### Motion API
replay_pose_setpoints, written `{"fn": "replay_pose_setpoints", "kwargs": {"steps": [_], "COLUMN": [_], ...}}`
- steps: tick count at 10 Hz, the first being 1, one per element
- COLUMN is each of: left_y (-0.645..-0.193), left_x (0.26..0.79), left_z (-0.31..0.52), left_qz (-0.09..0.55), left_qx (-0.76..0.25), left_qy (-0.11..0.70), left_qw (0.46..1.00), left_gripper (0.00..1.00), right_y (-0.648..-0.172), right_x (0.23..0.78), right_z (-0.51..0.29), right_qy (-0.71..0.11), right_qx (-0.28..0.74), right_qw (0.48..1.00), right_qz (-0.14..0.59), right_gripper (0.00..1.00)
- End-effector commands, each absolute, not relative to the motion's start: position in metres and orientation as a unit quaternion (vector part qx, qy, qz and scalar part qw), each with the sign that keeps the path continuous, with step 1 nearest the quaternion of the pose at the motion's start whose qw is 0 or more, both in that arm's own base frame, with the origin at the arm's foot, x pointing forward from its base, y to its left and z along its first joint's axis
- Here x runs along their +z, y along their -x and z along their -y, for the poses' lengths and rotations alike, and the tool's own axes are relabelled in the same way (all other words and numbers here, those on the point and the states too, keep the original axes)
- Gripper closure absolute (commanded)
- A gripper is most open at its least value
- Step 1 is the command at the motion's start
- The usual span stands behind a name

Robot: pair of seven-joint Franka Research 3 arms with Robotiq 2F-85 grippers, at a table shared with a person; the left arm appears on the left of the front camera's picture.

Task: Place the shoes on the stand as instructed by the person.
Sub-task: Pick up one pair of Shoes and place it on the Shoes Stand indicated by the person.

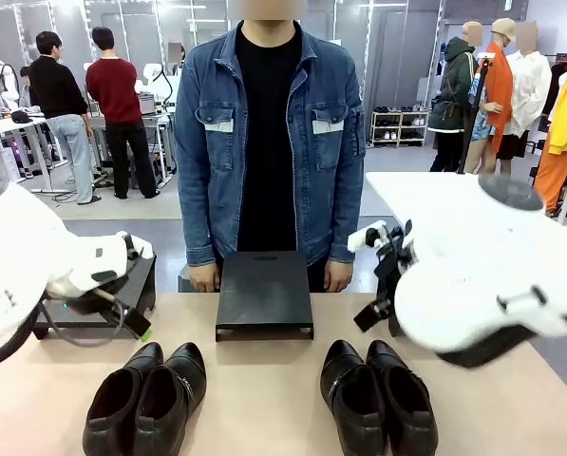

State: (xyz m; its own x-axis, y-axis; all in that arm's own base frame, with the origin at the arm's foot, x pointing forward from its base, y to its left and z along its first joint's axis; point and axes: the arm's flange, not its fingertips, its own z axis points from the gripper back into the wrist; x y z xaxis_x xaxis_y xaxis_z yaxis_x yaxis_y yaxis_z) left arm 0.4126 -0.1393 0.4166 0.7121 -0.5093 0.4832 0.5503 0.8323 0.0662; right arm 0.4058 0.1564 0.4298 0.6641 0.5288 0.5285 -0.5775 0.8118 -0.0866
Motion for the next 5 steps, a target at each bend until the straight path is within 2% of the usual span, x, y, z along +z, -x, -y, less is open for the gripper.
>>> {"fn": "replay_pose_setpoints", "kwargs": {"steps": [1,3,5], "left_y": [-0.418,-0.418,-0.405], "left_x": [0.462,0.499,0.524], "left_z": [0.112,0.076,0.017], "left_qz": [0.224,0.235,0.218], "left_qx": [-0.302,-0.290,-0.273], "left_qy": [0.113,0.221,0.353], "left_qw": [0.920,0.901,0.868], "left_gripper": [0.00,0.00,0.00], "right_y": [-0.417,-0.419,-0.416], "right_x": [0.471,0.498,0.507], "right_z": [-0.126,-0.088,-0.023], "right_qy": [-0.102,-0.223,-0.333], "right_qx": [0.314,0.310,0.286], "right_qw": [0.911,0.901,0.878], "right_qz": [0.245,0.207,0.191], "right_gripper": [0.00,0.00,0.00]}}
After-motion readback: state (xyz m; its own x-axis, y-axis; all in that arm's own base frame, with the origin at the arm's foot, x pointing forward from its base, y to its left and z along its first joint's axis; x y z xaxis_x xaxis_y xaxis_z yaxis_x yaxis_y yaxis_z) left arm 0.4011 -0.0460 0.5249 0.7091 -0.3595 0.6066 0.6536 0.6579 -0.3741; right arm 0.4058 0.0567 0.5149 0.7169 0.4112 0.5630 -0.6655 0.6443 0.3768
